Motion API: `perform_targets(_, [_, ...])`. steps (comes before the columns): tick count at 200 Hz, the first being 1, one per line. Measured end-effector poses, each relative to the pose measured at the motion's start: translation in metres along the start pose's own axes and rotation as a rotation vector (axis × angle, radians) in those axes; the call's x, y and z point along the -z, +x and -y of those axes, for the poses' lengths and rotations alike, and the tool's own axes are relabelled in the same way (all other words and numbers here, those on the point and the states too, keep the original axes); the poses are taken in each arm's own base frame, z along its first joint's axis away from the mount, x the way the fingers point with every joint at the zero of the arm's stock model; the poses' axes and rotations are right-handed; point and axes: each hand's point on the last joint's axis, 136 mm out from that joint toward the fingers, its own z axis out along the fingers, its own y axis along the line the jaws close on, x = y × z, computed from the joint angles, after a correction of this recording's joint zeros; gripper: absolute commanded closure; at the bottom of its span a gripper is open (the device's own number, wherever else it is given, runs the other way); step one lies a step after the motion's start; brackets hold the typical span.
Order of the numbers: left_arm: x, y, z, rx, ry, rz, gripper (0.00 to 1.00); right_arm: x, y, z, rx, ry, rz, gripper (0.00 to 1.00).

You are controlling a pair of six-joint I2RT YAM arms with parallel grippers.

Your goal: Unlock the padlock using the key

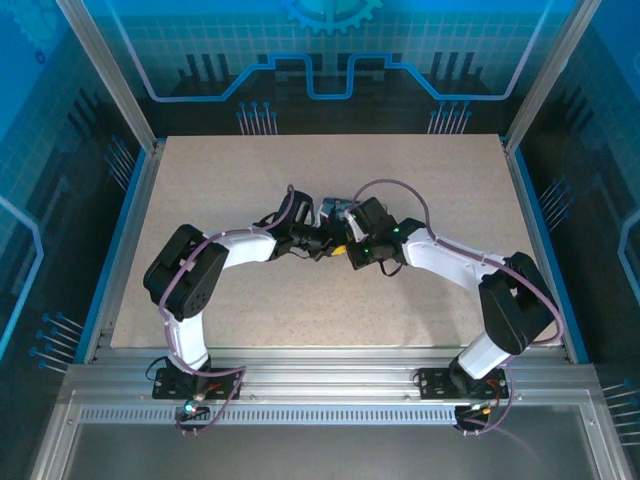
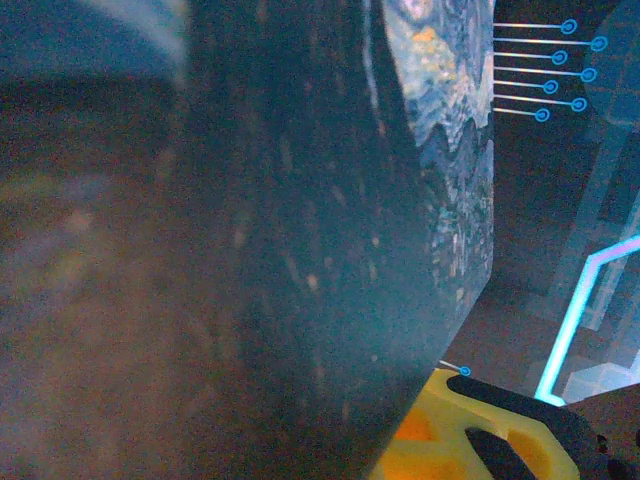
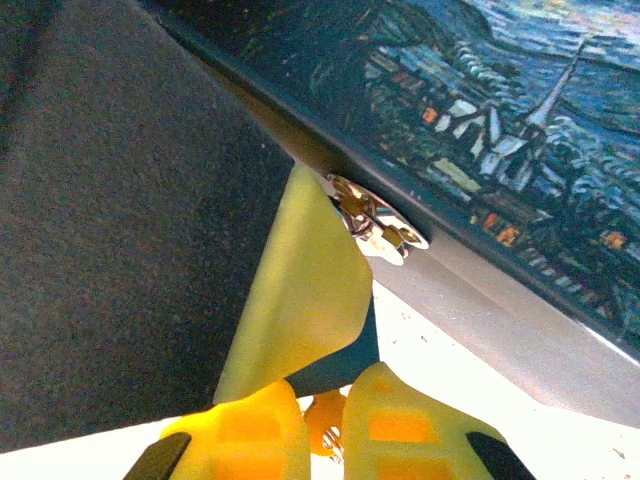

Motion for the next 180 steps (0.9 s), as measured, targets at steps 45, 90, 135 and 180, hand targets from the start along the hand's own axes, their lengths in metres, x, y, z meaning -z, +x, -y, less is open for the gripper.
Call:
perform_targets(45, [0.001,-0.002,-0.006,0.009,-0.014,0.008,0.79,-0.005,0.0,-0.003,0.001,-0.014,-0.002,1.0])
perform_targets(90, [0.006,-0.002,-0.028,0.04,-0.054,0.014,0.74,-0.023,0.009,-0.006,0.014,-0.034,-0.044,1.0])
perform_targets(135, [0.023,-0.005,-0.045,0.074,-0.069,0.041,0.73,-0.046,0.031,-0.001,0.026,-0.019,-0.129,1.0])
perform_targets(180, [0.025,-0.005,-0.051,0.088,-0.078,0.043,0.73,-0.048,0.034,-0.002,0.041,-0.033,-0.144,1.0])
